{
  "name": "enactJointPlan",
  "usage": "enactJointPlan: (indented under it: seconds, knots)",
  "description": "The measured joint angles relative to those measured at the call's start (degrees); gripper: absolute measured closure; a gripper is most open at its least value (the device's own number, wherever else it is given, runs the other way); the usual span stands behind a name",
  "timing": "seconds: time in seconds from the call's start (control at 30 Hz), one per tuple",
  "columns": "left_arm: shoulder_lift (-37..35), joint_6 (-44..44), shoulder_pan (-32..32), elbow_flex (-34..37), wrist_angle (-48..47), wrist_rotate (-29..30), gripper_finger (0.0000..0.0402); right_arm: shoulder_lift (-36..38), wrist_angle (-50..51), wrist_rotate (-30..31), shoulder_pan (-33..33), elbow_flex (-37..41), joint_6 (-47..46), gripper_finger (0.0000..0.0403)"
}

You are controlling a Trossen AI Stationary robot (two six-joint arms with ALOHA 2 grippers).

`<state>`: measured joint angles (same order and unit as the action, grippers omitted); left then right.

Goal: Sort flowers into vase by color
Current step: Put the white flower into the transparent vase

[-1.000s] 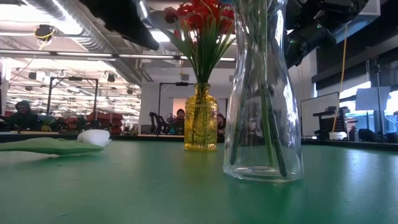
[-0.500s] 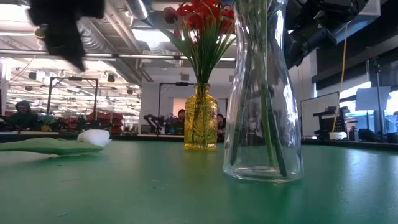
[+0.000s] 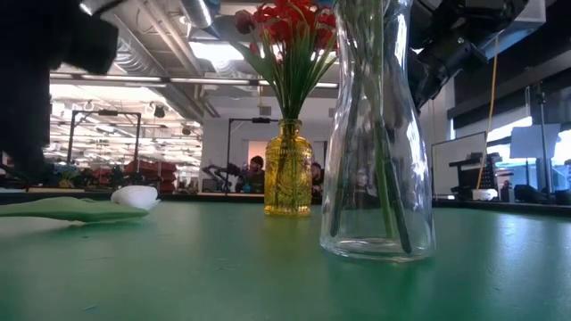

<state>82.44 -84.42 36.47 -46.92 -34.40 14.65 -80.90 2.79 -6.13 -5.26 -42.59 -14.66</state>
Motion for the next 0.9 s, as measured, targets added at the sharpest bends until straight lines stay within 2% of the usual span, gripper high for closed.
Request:
enactJointPlan:
  seconds: [0.23, 0.53, 0.73, 0.9]
  knots:
    - [8.89, -3.87, -0.04, 0.00, 3.76, -6.59, 0.0185, 0.00, 0.67, -0.04, 0.00, 0.00, 0.75, 0.0185]
    - [12.50, -7.76, -1.01, -0.33, 3.81, -6.13, 0.0195, 0.00, 0.59, 0.57, 0.00, 0.00, 1.73, 0.0185]
    - [12.50, -7.80, -1.90, -0.18, 3.04, -6.18, 0.0265, 0.14, 2.94, 0.28, 0.00, -0.02, 2.07, 0.0185]
    - [12.59, -6.50, -2.19, -0.13, 2.11, -5.68, 0.0351, 3.48, 15.90, 1.14, 0.00, -0.01, 2.30, 0.0185]
